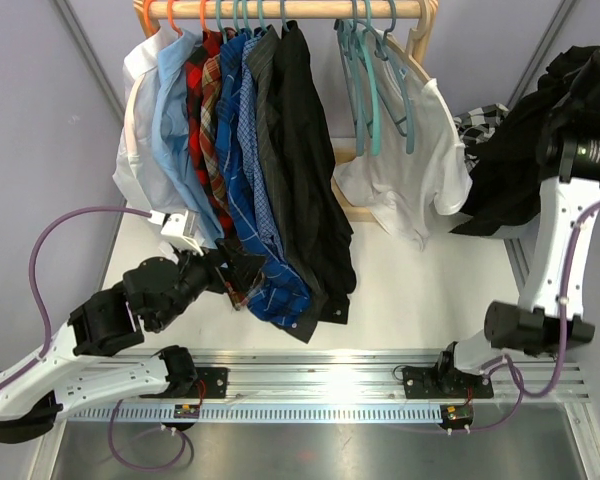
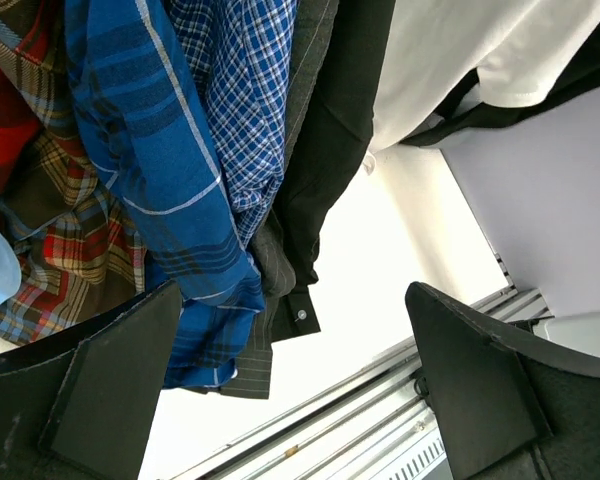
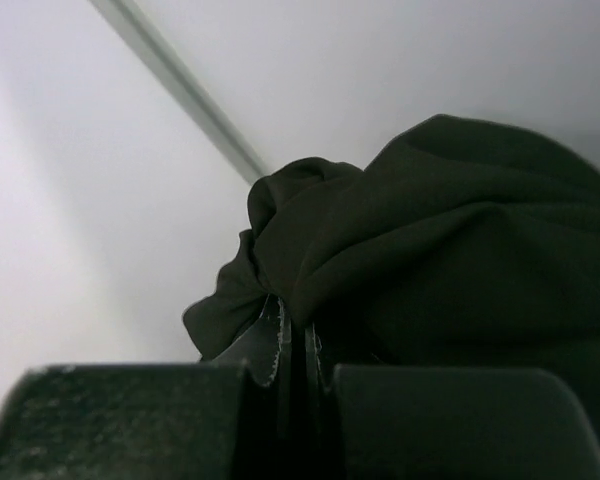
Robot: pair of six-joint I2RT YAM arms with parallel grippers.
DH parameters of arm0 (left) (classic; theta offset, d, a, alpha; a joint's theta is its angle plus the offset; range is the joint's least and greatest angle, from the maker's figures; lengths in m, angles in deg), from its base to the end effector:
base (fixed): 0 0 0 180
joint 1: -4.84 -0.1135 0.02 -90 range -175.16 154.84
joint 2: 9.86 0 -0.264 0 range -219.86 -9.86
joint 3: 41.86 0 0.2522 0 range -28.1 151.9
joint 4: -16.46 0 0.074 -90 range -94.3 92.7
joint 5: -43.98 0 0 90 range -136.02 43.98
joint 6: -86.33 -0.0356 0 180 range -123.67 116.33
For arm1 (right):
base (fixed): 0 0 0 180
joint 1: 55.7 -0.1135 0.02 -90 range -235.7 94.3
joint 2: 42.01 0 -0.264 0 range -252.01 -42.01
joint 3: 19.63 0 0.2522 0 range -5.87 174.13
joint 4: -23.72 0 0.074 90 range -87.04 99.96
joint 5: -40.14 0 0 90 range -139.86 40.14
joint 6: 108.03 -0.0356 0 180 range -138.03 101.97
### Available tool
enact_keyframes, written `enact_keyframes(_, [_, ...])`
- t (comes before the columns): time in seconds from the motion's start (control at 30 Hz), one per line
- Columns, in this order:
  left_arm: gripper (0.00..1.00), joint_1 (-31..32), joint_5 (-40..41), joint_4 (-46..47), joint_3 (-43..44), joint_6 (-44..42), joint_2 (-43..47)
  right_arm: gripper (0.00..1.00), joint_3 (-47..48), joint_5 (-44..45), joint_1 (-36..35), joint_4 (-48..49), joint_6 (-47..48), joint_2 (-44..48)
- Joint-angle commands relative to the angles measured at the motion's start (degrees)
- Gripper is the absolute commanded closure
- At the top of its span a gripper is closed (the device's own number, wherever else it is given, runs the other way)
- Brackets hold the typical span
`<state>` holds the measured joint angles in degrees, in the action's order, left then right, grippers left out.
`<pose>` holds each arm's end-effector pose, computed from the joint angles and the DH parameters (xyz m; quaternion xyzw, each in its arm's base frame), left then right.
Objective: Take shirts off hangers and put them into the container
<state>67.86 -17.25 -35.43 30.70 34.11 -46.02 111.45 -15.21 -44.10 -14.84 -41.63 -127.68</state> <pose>0.0657 -0.0914 0.3908 0.0217 0.7852 -0.3258 0.5261 0.2699 -0.0761 0.5687 0.4039 0.5365 -0.1219 0.7309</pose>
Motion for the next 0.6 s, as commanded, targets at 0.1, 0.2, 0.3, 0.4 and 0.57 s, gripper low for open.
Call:
enact_keyframes(0.1, [0.01,0.3,2.1,-2.3,3.6,-0.6,0.0,1.0,12.0,-25.0,2.9,14.2,-7.2,-12.5])
enact_keyframes(0.2, [0.01,0.3,2.9,-3.0,3.7,-0.2,0.4,1.0,16.4,-34.5,3.7,26.8,-9.8,-17.8])
enact_keyframes(0.3, [0.02,0.3,3.7,-4.1,3.5,0.8,1.0,1.0,18.8,-36.8,3.8,39.3,-11.0,-19.1])
enact_keyframes(0.4, [0.02,0.3,4.2,-4.8,3.1,1.6,2.1,1.0,31.9,-35.8,3.8,35.9,-9.7,-23.7])
enact_keyframes(0.57, [0.02,0.3,4.8,-4.6,1.8,2.0,2.9,1.0,24.0,-32.6,3.7,31.4,-7.4,-23.7])
